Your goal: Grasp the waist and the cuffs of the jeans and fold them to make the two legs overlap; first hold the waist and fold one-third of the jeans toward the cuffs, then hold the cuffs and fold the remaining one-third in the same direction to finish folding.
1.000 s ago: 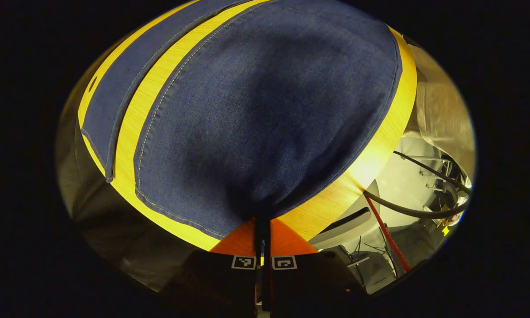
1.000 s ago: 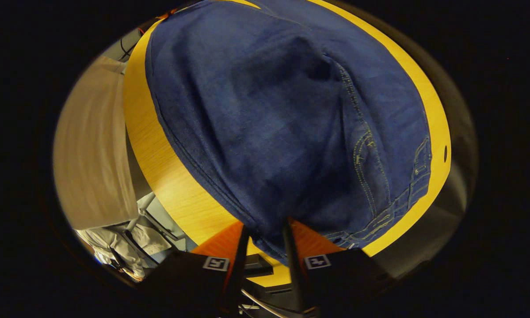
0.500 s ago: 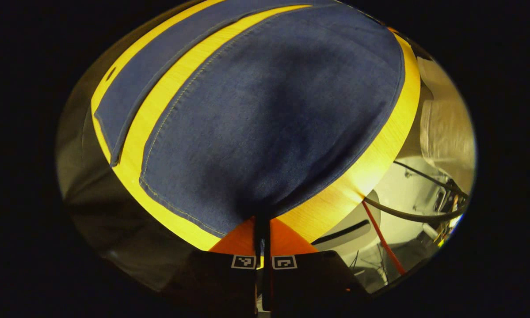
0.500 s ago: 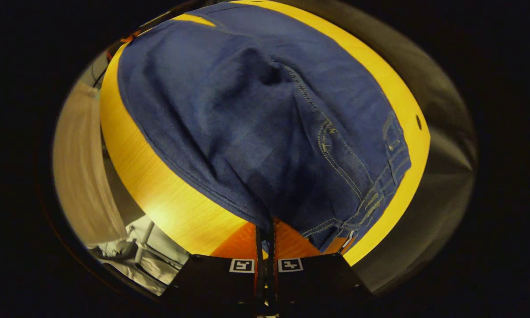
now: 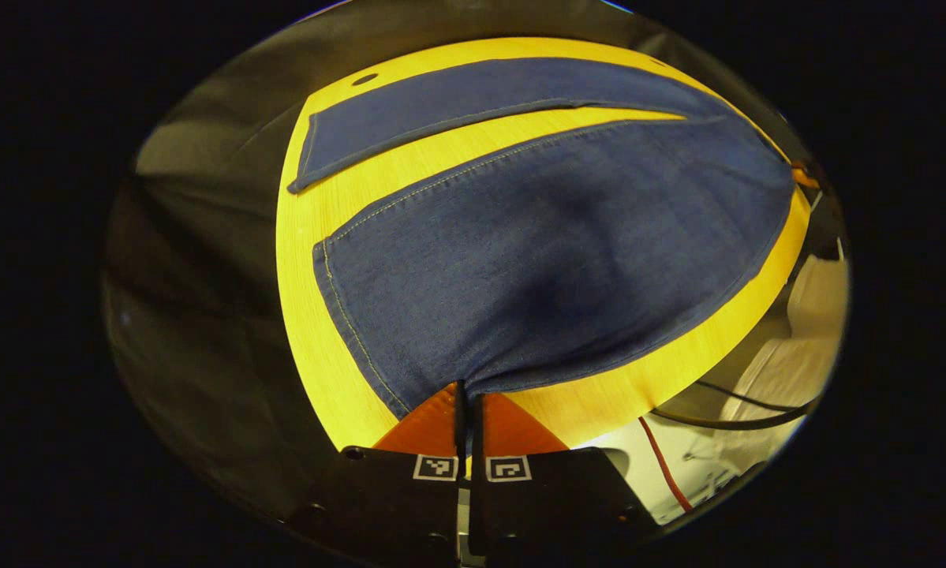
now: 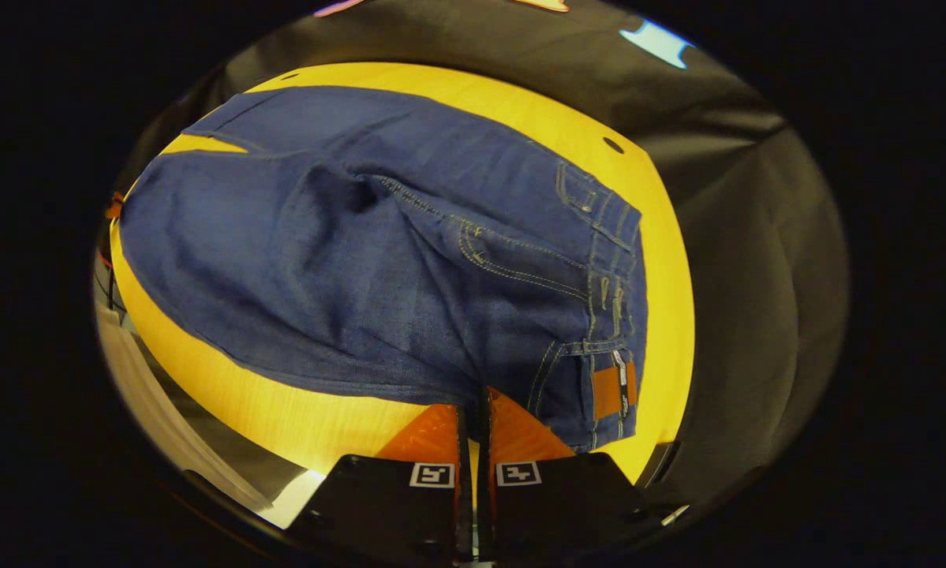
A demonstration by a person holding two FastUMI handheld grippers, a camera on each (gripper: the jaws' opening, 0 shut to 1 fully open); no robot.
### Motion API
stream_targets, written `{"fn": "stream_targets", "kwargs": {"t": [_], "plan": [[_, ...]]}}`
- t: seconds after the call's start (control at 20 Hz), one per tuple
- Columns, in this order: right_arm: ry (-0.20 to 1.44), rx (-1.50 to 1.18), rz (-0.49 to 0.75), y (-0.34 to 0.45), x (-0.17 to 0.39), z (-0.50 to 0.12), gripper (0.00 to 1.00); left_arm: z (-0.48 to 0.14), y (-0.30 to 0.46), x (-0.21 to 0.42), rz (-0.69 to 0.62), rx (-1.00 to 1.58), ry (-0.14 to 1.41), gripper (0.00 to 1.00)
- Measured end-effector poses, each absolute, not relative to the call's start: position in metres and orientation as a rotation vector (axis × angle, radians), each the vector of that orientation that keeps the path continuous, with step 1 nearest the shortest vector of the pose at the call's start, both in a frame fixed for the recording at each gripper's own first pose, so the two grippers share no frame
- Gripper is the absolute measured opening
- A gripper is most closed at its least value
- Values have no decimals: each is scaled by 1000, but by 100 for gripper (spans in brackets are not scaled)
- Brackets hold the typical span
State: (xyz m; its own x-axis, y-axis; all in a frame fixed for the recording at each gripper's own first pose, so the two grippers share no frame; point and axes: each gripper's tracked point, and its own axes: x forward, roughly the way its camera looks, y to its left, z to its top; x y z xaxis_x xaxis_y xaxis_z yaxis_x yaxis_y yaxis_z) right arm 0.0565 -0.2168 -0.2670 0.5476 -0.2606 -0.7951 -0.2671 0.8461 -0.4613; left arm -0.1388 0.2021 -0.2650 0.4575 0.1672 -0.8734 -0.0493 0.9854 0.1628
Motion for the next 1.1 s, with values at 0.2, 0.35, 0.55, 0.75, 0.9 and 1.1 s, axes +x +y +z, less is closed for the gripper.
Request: {"fn": "stream_targets", "kwargs": {"t": [0.2,0.35,0.55,0.75,0.9,1.1], "plan": [[1005,-506,-41,-207,58,-243,5,-248,201,-135,143,-13,1085,0],[1007,-489,-53,-195,72,-218,5,-217,197,-128,145,-83,1131,0],[1059,-405,-57,-175,88,-188,3,-166,194,-109,115,-164,1162,0],[1144,-295,-5,-147,120,-140,2,-126,215,-92,79,-114,1194,0],[1175,-229,9,-141,141,-122,5,-100,230,-67,73,-121,1216,0],[1155,-97,-37,-142,177,-105,5,-68,243,-19,82,-141,1162,0]]}}
